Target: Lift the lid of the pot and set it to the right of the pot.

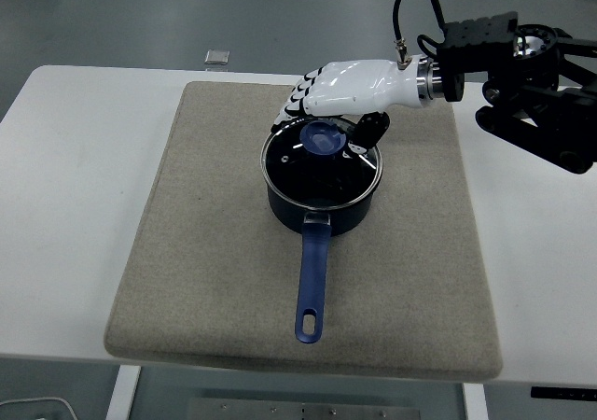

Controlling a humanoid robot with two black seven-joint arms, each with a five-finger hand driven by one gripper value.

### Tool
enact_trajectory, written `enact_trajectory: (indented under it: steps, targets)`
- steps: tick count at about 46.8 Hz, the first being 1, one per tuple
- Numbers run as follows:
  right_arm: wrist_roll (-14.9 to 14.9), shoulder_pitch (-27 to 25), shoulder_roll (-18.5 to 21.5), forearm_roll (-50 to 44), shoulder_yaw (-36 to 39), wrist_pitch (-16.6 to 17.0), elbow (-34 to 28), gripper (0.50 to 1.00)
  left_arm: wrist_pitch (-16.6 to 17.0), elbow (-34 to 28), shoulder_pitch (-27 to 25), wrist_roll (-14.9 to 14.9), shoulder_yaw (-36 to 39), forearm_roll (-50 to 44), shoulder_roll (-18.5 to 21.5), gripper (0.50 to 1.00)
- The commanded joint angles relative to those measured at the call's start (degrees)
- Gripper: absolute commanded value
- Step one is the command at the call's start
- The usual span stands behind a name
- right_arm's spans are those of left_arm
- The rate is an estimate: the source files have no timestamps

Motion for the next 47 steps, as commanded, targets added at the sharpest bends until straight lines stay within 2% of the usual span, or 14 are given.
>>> enact_trajectory:
  steps: [1,17,25,47]
  targets:
    - [0.0,0.0,0.0,0.0,0.0,0.0,-0.1,0.895,0.0,0.0,0.0,0.0,-0.1,0.0,0.0,1.000]
    - [0.0,0.0,0.1,-0.1,0.0,0.0,-0.4,0.893,0.0,0.0,0.0,0.0,-0.1,0.0,0.0,1.000]
    - [0.0,0.1,1.7,-0.1,-0.9,-0.1,-0.5,0.893,0.0,0.0,0.0,0.0,0.0,0.0,0.0,1.000]
    - [0.0,0.3,1.6,-0.1,-1.1,-0.5,-1.1,0.889,0.0,0.0,0.0,0.0,-0.1,0.0,0.0,1.000]
